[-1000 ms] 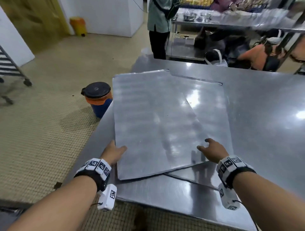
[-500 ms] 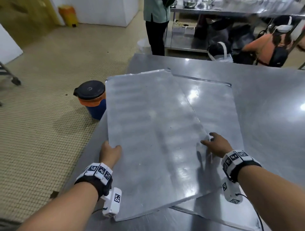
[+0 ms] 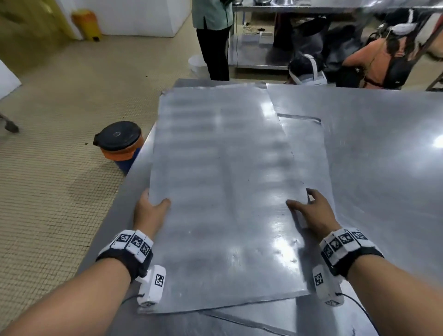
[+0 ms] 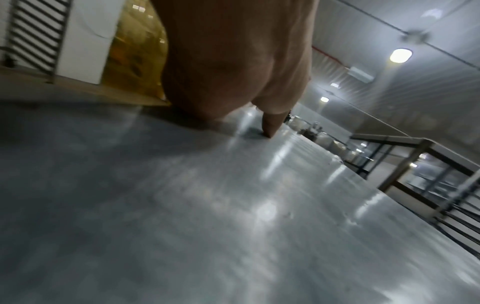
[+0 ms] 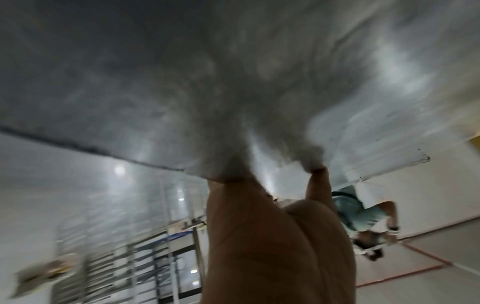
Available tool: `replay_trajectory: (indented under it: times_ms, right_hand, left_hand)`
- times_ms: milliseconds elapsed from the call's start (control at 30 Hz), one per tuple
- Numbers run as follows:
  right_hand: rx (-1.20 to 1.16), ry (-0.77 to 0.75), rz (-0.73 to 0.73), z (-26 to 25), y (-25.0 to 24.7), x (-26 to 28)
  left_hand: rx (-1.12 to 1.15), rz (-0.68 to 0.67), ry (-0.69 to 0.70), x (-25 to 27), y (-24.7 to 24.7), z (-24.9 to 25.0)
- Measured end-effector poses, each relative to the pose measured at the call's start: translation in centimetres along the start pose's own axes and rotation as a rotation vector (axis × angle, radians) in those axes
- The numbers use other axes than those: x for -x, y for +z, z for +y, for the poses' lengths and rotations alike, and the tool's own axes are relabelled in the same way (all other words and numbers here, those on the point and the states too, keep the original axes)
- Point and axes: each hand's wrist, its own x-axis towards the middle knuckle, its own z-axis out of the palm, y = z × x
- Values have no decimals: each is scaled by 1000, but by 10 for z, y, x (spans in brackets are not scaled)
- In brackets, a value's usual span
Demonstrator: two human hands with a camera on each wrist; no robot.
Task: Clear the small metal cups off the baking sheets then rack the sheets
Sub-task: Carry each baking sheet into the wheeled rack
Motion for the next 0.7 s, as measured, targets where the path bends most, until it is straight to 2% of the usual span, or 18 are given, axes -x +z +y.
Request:
replay_trajectory:
  times_ms: [133, 300, 500, 600, 700]
  right_hand:
    - [-30, 101, 84, 30, -31, 6]
    - [-11, 201, 153, 63, -42, 24]
    - [282, 198, 166, 73, -42, 25]
    - [383, 156, 161, 72, -40, 27]
    - [357, 116, 163, 72, -40, 27]
  left_hand:
    - [-78, -121, 89, -22, 48, 25]
    - [-218, -266, 85, -29, 90, 18]
    - [-609, -324, 98, -48, 88, 8]
    - [-656, -337, 164, -49, 79, 10]
    - [-625, -310, 135, -43, 72, 8]
